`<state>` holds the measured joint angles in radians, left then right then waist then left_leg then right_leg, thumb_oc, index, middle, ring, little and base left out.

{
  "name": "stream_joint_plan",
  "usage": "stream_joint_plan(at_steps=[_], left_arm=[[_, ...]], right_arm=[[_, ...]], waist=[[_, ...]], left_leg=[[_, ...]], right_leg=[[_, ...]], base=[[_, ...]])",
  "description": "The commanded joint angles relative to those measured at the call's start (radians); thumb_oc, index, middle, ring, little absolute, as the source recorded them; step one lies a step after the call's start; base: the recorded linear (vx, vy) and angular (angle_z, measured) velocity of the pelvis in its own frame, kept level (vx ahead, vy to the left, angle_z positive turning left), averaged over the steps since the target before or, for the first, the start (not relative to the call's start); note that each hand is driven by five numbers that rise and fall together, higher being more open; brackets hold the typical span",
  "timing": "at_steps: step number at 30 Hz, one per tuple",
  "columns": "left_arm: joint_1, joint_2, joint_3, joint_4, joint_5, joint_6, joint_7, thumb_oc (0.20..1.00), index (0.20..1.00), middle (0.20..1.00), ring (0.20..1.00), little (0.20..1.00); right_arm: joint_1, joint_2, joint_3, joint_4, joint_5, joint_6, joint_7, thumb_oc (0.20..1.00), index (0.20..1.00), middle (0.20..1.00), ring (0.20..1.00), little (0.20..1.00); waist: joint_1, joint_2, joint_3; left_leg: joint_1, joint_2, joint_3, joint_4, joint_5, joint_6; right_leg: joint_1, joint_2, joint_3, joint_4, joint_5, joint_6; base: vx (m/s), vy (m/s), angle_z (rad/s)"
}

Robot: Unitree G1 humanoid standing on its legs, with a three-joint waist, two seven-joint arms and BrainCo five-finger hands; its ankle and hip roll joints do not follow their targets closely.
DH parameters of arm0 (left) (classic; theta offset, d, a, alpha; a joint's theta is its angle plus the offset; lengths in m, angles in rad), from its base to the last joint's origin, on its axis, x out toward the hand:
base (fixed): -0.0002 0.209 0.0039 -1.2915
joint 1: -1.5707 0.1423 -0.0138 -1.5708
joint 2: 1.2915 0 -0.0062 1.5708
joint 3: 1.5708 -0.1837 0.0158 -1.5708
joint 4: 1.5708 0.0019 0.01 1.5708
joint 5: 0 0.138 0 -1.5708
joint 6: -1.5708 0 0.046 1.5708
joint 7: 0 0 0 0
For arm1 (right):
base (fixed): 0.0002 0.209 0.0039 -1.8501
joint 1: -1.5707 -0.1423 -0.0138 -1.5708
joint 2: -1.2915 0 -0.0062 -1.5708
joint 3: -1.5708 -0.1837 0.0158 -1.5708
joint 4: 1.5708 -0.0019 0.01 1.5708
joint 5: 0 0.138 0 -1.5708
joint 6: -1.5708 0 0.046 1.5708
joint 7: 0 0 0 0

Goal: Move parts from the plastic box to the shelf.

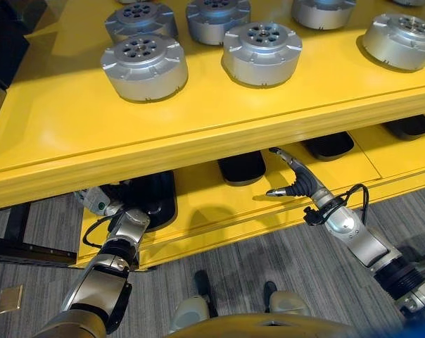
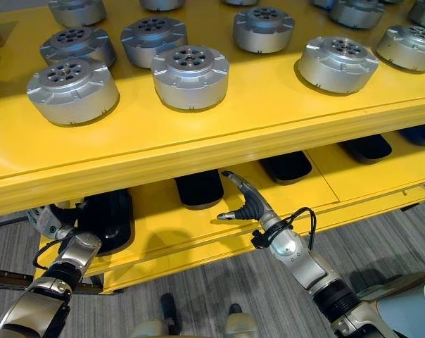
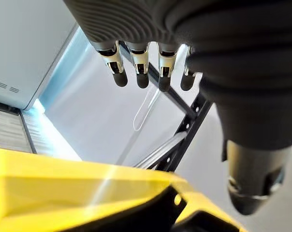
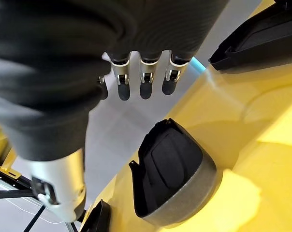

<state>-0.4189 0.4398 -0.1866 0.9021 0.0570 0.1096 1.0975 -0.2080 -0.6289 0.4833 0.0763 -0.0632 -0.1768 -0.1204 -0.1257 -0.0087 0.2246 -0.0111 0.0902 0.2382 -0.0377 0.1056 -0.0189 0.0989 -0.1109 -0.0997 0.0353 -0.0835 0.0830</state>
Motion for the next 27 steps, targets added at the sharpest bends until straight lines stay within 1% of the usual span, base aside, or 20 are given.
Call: stream_joint_plan(at_steps=[1, 3, 4, 5, 7, 8, 9, 10, 12, 13, 15, 17, 19, 20, 22, 23, 24, 25, 26, 27], left_arm=[[-0.02, 0.043, 0.041, 0.0, -0.014, -0.082, 0.055, 1.0, 1.0, 1.0, 1.0, 1.0], [-0.001, 0.036, 0.044, -0.044, 0.03, -0.12, 0.051, 1.0, 1.0, 1.0, 1.0, 1.0], [0.007, 0.031, 0.042, -0.062, 0.031, -0.123, 0.054, 1.0, 1.0, 1.0, 1.0, 1.0], [0.026, 0.02, 0.04, -0.09, 0.053, -0.15, 0.058, 1.0, 1.0, 1.0, 1.0, 1.0], [0.101, -0.009, 0.028, -0.181, 0.135, -0.224, 0.059, 1.0, 1.0, 1.0, 1.0, 1.0], [0.121, -0.012, 0.023, -0.212, 0.146, -0.237, 0.066, 1.0, 1.0, 1.0, 1.0, 1.0], [0.178, -0.023, 0.019, -0.301, 0.187, -0.258, 0.052, 1.0, 1.0, 1.0, 1.0, 1.0], [0.186, -0.024, 0.019, -0.311, 0.194, -0.27, 0.052, 1.0, 1.0, 1.0, 1.0, 1.0], [0.273, -0.028, 0.029, -0.457, 0.245, -0.289, 0.031, 1.0, 1.0, 1.0, 1.0, 1.0], [0.31, -0.02, 0.038, -0.517, 0.235, -0.292, 0.008, 1.0, 1.0, 1.0, 1.0, 1.0], [0.392, 0.004, 0.06, -0.646, 0.224, -0.347, -0.087, 1.0, 1.0, 1.0, 1.0, 1.0], [0.434, 0.018, 0.052, -0.718, 0.197, -0.377, -0.163, 1.0, 1.0, 1.0, 1.0, 1.0], [0.454, 0.017, 0.049, -0.738, 0.176, -0.39, -0.197, 1.0, 1.0, 1.0, 1.0, 1.0], [0.472, 0.016, 0.043, -0.76, 0.152, -0.405, -0.245, 1.0, 1.0, 1.0, 1.0, 1.0], [0.524, 0.021, 0.034, -0.815, 0.17, -0.446, -0.288, 1.0, 1.0, 1.0, 1.0, 1.0], [0.545, 0.028, 0.027, -0.847, 0.177, -0.463, -0.297, 1.0, 1.0, 1.0, 1.0, 1.0], [0.548, 0.029, 0.029, -0.851, 0.174, -0.47, -0.304, 1.0, 1.0, 1.0, 1.0, 1.0], [0.547, 0.031, 0.028, -0.856, 0.164, -0.482, -0.307, 1.0, 1.0, 1.0, 1.0, 1.0], [0.544, 0.034, 0.027, -0.856, 0.16, -0.487, -0.303, 1.0, 1.0, 1.0, 1.0, 1.0], [0.534, 0.043, 0.023, -0.855, 0.148, -0.502, -0.275, 1.0, 1.0, 1.0, 1.0, 1.0]], right_arm=[[0.022, 0.023, 0.0, -0.066, 0.021, -0.037, -0.029, 1.0, 1.0, 1.0, 1.0, 1.0], [0.044, 0.033, -0.005, -0.072, 0.022, -0.047, -0.037, 1.0, 1.0, 1.0, 1.0, 1.0], [0.049, 0.034, -0.007, -0.079, 0.021, -0.044, -0.039, 1.0, 1.0, 1.0, 1.0, 1.0], [0.057, 0.037, -0.008, -0.085, 0.023, -0.044, -0.043, 1.0, 1.0, 1.0, 1.0, 1.0], [0.091, 0.049, -0.025, -0.091, 0.021, -0.065, -0.056, 1.0, 1.0, 1.0, 1.0, 1.0], [0.1, 0.048, -0.031, -0.097, 0.022, -0.068, -0.058, 1.0, 1.0, 1.0, 1.0, 1.0], [0.121, 0.053, -0.045, -0.107, 0.028, -0.069, -0.066, 1.0, 1.0, 1.0, 1.0, 1.0], [0.124, 0.054, -0.047, -0.108, 0.028, -0.069, -0.068, 1.0, 1.0, 1.0, 1.0, 1.0], [0.153, 0.061, -0.074, -0.115, 0.022, -0.079, -0.084, 1.0, 1.0, 1.0, 1.0, 1.0], [0.164, 0.063, -0.085, -0.119, 0.016, -0.081, -0.091, 1.0, 1.0, 1.0, 1.0, 1.0], [0.184, 0.061, -0.11, -0.127, 0.016, -0.085, -0.116, 1.0, 1.0, 1.0, 1.0, 1.0], [0.19, 0.055, -0.12, -0.13, 0.018, -0.089, -0.138, 1.0, 1.0, 1.0, 1.0, 1.0], [0.192, 0.053, -0.123, -0.132, 0.016, -0.088, -0.148, 1.0, 1.0, 1.0, 1.0, 1.0], [0.193, 0.05, -0.127, -0.134, 0.02, -0.087, -0.158, 1.0, 1.0, 1.0, 1.0, 1.0], [0.197, 0.047, -0.139, -0.133, 0.021, -0.086, -0.17, 1.0, 1.0, 1.0, 1.0, 1.0], [0.206, 0.042, -0.146, -0.133, 0.03, -0.087, -0.176, 1.0, 1.0, 1.0, 1.0, 1.0], [0.212, 0.04, -0.15, -0.133, 0.029, -0.087, -0.18, 1.0, 1.0, 1.0, 1.0, 1.0], [0.224, 0.037, -0.159, -0.135, 0.025, -0.088, -0.19, 1.0, 1.0, 1.0, 1.0, 1.0], [0.23, 0.034, -0.161, -0.137, 0.024, -0.087, -0.192, 1.0, 1.0, 1.0, 1.0, 1.0], [0.236, 0.03, -0.158, -0.124, 0.02, -0.093, -0.199, 1.0, 1.0, 1.0, 1.0, 1.0]], waist=[[0.011, -0.003, -0.024], [0.019, -0.004, -0.029], [0.021, -0.004, -0.029], [0.025, -0.004, -0.029], [0.044, -0.005, -0.028], [0.049, -0.006, -0.028], [0.061, -0.007, -0.028], [0.062, -0.007, -0.028], [0.081, -0.006, -0.023], [0.088, -0.006, -0.021], [0.11, 0.0, -0.01], [0.127, 0.006, 0.002], [0.131, 0.01, 0.006], [0.139, 0.015, 0.013], [0.148, 0.028, 0.026], [0.146, 0.034, 0.03], [0.141, 0.035, 0.03], [0.124, 0.036, 0.027], [0.116, 0.036, 0.024], [0.104, 0.033, 0.019]], left_leg=[[0.01, 0.044, -0.089, 0.084, -0.051, -0.035], [0.016, 0.042, -0.095, 0.076, -0.052, -0.032], [0.017, 0.042, -0.097, 0.075, -0.052, -0.031], [0.018, 0.041, -0.101, 0.073, -0.053, -0.03], [0.019, 0.04, -0.117, 0.065, -0.054, -0.028], [0.019, 0.04, -0.121, 0.063, -0.053, -0.028], [0.018, 0.039, -0.131, 0.06, -0.053, -0.029], [0.017, 0.039, -0.133, 0.059, -0.053, -0.029], [0.013, 0.044, -0.144, 0.053, -0.048, -0.032], [0.007, 0.047, -0.148, 0.054, -0.044, -0.034], [-0.023, 0.058, -0.163, 0.065, -0.032, -0.045], [-0.051, 0.067, -0.175, 0.069, -0.016, -0.053], [-0.06, 0.07, -0.18, 0.068, -0.01, -0.057], [-0.068, 0.076, -0.181, 0.064, 0.001, -0.063], [-0.086, 0.092, -0.183, 0.043, 0.038, -0.078], [-0.093, 0.11, -0.151, 0.026, 0.063, -0.087], [-0.093, 0.118, -0.122, 0.023, 0.069, -0.09], [-0.094, 0.138, -0.046, 0.025, 0.076, -0.094], [-0.091, 0.145, -0.019, 0.03, 0.078, -0.095], [-0.086, 0.168, 0.005, 0.063, 0.076, -0.095]], right_leg=[[-0.07, -0.023, -0.008, 0.123, 0.013, 0.01], [-0.064, -0.024, -0.014, 0.119, 0.013, 0.011], [-0.064, -0.024, -0.015, 0.12, 0.012, 0.01], [-0.062, -0.023, -0.016, 0.12, 0.011, 0.01], [-0.058, -0.02, -0.026, 0.121, 0.005, 0.005], [-0.056, -0.019, -0.029, 0.121, 0.003, 0.003], [-0.05, -0.016, -0.036, 0.119, -0.002, -0.003], [-0.049, -0.015, -0.037, 0.119, -0.002, -0.004], [-0.045, -0.009, -0.052, 0.123, -0.013, -0.014], [-0.043, -0.007, -0.06, 0.127, -0.018, -0.019], [-0.048, 0.001, -0.078, 0.143, -0.032, -0.034], [-0.056, 0.008, -0.093, 0.16, -0.044, -0.048], [-0.059, 0.011, -0.099, 0.167, -0.05, -0.052], [-0.061, 0.014, -0.105, 0.174, -0.055, -0.056], [-0.061, 0.018, -0.118, 0.182, -0.059, -0.062], [-0.055, 0.016, -0.137, 0.179, -0.059, -0.061], [-0.052, 0.013, -0.148, 0.177, -0.057, -0.059], [-0.048, 0.004, -0.179, 0.168, -0.051, -0.056], [-0.046, -0.001, -0.191, 0.164, -0.049, -0.055], [-0.051, -0.012, -0.204, 0.167, -0.047, -0.057]], base=[[0.02, -0.086, 0.01], [0.0, -0.1, 0.0], [-0.02, -0.107, -0.01], [-0.03, -0.144, 0.0], [-0.04, -0.191, 0.06], [-0.03, -0.214, 0.14], [-0.02, -0.175, 0.19], [-0.04, -0.219, 0.2], [-0.05, -0.2, 0.23], [-0.08, -0.237, 0.21], [-0.13, -0.251, 0.27], [-0.12, -0.186, 0.39], [-0.07, -0.095, 0.32], [-0.09, -0.116, 0.23], [-0.1, -0.127, 0.19], [-0.08, -0.074, 0.21], [-0.11, -0.042, 0.34], [-0.09, 0.008, 0.38], [-0.14, 0.061, 0.68], [-0.1, 0.08, 0.71]])
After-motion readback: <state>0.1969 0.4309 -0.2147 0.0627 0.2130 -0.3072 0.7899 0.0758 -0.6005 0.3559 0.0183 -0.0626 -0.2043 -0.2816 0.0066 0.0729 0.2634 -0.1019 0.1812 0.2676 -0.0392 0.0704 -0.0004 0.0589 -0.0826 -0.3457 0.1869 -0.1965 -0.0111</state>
